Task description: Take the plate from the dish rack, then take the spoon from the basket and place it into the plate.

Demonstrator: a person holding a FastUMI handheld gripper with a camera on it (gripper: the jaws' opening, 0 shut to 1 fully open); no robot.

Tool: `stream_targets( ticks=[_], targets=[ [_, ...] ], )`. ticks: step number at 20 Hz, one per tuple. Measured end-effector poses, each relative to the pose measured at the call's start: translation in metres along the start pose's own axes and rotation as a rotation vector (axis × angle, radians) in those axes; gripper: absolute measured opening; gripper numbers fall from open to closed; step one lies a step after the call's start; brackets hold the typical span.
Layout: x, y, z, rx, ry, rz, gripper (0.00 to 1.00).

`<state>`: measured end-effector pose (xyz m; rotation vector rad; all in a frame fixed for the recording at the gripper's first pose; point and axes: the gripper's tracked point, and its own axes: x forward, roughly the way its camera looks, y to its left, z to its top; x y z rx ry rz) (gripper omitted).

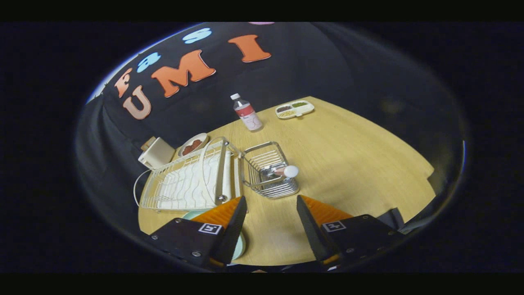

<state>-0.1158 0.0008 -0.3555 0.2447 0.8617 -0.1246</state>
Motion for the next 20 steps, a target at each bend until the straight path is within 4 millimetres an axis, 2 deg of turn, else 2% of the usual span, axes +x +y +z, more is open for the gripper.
stream_targets(
  ticks=[4, 6, 10, 15, 18, 19, 20],
  targets=[
    [0.004, -0.003, 0.022, -0.087, -0.067, -0.027, 0.78],
    [0.006, 0.001, 0.019, -0.113, -0.043, -0.026, 0.77],
    [0.004, 0.013, 0.027, -0.209, -0.074, -0.031, 0.78],
    [0.005, 0.038, 0.027, -0.307, -0.081, 0.011, 0.75],
    [0.009, 0.045, 0.023, -0.344, -0.07, 0.022, 0.7],
    [0.011, 0.046, 0.022, -0.355, -0.07, 0.02, 0.67],
    [0.011, 0.047, 0.024, -0.366, -0.083, 0.016, 0.6]
  ],
)
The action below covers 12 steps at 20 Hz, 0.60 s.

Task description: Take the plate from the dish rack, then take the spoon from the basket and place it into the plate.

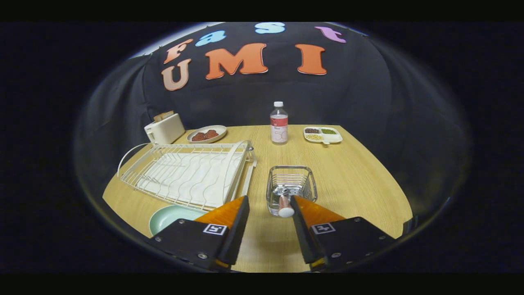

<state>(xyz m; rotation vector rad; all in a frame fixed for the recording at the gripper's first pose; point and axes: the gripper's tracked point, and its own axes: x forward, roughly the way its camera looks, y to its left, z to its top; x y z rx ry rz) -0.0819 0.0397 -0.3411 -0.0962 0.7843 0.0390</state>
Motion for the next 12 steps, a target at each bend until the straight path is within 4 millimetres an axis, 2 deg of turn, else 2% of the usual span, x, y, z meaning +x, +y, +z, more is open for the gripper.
stream_targets(
  ticks=[1, 2, 5, 7, 12],
  targets=[
    [0.0, 0.0, 0.002, -0.014, -0.009, -0.006, 0.56],
    [0.001, -0.001, 0.001, -0.032, -0.005, -0.014, 0.47],
    [0.004, -0.012, -0.002, -0.1, 0.005, -0.076, 0.29],
    [0.002, -0.008, 0.003, -0.098, 0.005, -0.065, 0.15],
    [-0.009, -0.016, 0.035, -0.089, -0.036, -0.072, 0.13]
  ],
)
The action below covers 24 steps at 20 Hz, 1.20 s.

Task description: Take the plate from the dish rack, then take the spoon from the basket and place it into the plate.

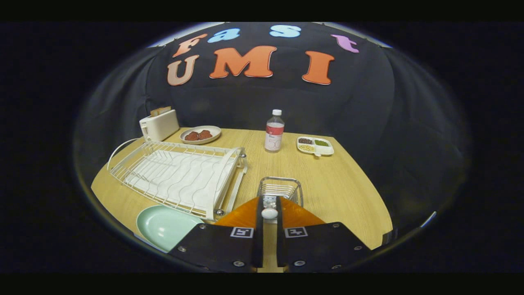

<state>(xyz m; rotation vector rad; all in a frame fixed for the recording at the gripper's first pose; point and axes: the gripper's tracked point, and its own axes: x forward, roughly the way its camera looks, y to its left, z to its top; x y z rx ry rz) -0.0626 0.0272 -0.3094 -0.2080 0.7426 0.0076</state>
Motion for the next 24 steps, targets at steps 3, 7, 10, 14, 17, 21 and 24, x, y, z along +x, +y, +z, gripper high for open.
stream_targets(
  ticks=[3, 7, 10, 14, 17, 21, 24],
  targets=[
    [-0.011, -0.005, 0.022, 0.057, -0.027, 0.013, 0.13],
    [-0.032, -0.014, 0.05, 0.134, -0.065, 0.037, 0.13],
    [-0.053, -0.015, 0.069, 0.148, -0.091, 0.063, 0.13],
    [-0.072, -0.007, 0.077, 0.143, -0.104, 0.109, 0.13],
    [-0.088, 0.014, 0.075, 0.119, -0.101, 0.167, 0.13],
    [-0.11, 0.048, 0.07, 0.09, -0.087, 0.256, 0.13],
    [-0.116, 0.073, 0.061, 0.08, -0.06, 0.319, 0.13]
  ],
)
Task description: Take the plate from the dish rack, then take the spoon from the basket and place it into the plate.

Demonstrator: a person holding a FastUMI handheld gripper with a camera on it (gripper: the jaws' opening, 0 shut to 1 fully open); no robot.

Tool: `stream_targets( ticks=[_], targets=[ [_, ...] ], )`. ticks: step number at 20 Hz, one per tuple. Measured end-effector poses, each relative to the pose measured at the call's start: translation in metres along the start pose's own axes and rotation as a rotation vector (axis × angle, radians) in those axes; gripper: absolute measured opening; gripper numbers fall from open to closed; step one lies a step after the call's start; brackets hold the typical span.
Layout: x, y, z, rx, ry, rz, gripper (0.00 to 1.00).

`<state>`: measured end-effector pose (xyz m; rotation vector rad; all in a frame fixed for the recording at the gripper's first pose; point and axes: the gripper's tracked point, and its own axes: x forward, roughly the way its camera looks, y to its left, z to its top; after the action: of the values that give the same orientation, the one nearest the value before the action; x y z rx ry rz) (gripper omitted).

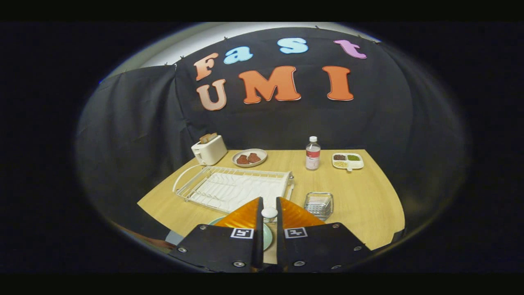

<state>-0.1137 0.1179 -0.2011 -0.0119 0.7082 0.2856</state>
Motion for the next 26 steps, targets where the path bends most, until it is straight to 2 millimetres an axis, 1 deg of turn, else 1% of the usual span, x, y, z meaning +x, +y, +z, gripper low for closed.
stream_targets(
  ticks=[2, 4, 6, 10, 12, 15, 17, 19, 26],
  targets=[
    [0.005, 0.013, -0.011, -0.003, 0.028, 0.033, 0.13],
    [0.014, 0.024, -0.022, -0.009, 0.057, 0.057, 0.13],
    [0.025, 0.038, -0.038, -0.015, 0.09, 0.087, 0.13],
    [0.049, 0.06, -0.063, -0.023, 0.136, 0.139, 0.13],
    [0.058, 0.069, -0.081, -0.047, 0.165, 0.158, 0.13],
    [0.068, 0.075, -0.098, -0.081, 0.179, 0.172, 0.13],
    [0.067, 0.078, -0.099, -0.07, 0.169, 0.193, 0.13],
    [0.068, 0.077, -0.104, -0.037, 0.178, 0.217, 0.13],
    [0.061, 0.06, -0.124, 0.072, 0.237, 0.229, 0.13]
  ],
)
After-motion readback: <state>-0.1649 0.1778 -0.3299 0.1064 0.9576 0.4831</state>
